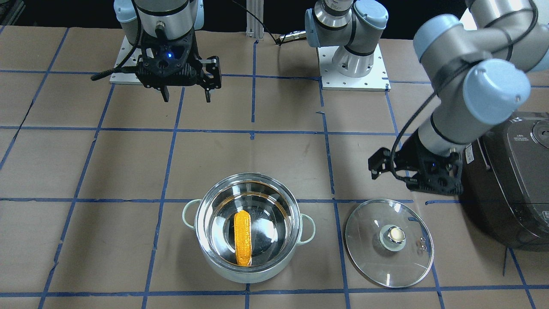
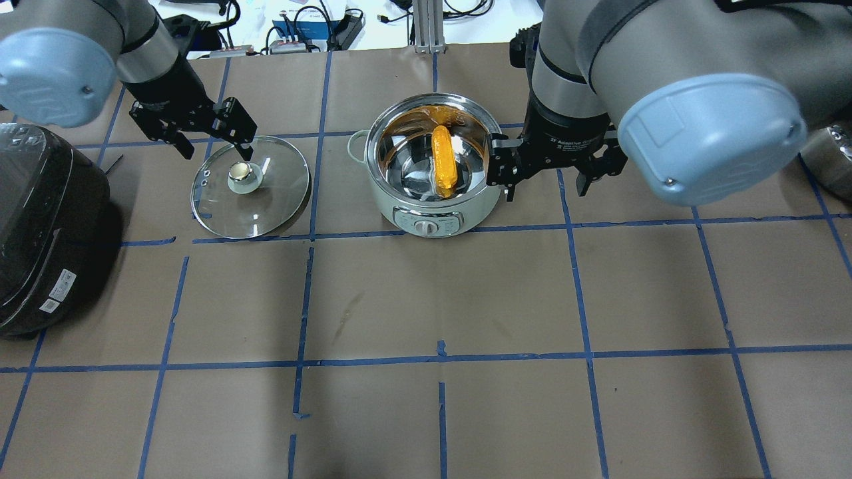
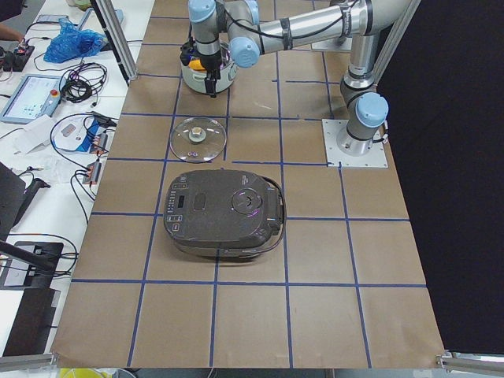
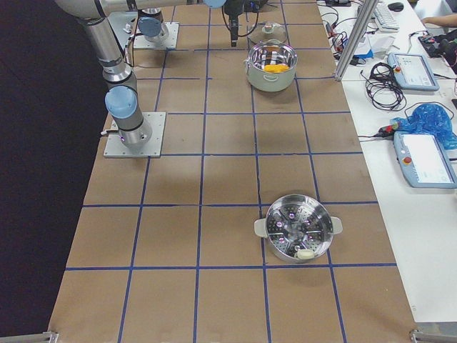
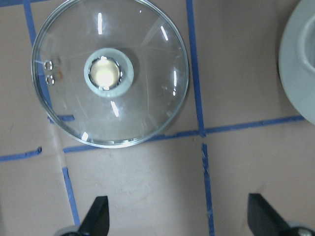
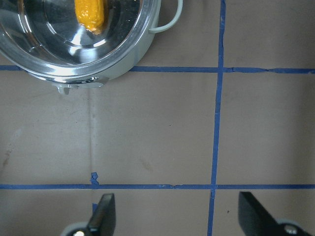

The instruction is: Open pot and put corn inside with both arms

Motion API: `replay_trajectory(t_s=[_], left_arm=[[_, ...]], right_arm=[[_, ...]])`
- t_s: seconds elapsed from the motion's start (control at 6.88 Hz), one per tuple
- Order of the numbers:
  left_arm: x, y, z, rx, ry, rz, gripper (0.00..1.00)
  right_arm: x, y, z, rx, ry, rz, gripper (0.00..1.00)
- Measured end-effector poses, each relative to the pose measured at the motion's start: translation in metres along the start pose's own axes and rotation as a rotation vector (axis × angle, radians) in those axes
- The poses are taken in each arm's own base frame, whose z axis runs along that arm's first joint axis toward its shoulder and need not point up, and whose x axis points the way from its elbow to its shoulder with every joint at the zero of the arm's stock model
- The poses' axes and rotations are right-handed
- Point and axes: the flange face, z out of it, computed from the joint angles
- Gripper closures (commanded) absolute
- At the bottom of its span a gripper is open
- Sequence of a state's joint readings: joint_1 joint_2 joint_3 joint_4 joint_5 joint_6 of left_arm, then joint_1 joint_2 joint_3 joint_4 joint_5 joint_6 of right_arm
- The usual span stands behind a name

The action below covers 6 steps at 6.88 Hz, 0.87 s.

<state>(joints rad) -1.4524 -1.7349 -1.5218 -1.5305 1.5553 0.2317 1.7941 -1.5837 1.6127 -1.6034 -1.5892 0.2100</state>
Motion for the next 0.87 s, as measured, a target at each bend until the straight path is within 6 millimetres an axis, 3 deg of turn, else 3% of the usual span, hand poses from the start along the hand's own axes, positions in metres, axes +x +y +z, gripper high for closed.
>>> replay_trajectory(t_s=[0.29, 0.44, 0.58, 0.87], left_arm=[[0.017, 0.058, -0.059, -0.041, -0.017, -0.004, 0.00], [0.027, 0.075, -0.071, -0.036, 0.003, -0.004, 0.00], [0.034, 0.078, -0.076, -0.015, 0.025, -0.004, 0.00], [0.039, 0.078, -0.077, 0.010, 0.031, -0.057, 0.00]], right_arm=[[0.021, -0.006, -0.008, 0.016, -0.009, 0.054, 0.05], [0.031, -0.014, -0.022, 0.044, -0.017, 0.079, 0.05], [0.041, -0.022, -0.034, 0.064, -0.020, 0.100, 0.04], [0.052, -0.028, -0.039, 0.065, -0.019, 0.118, 0.03]])
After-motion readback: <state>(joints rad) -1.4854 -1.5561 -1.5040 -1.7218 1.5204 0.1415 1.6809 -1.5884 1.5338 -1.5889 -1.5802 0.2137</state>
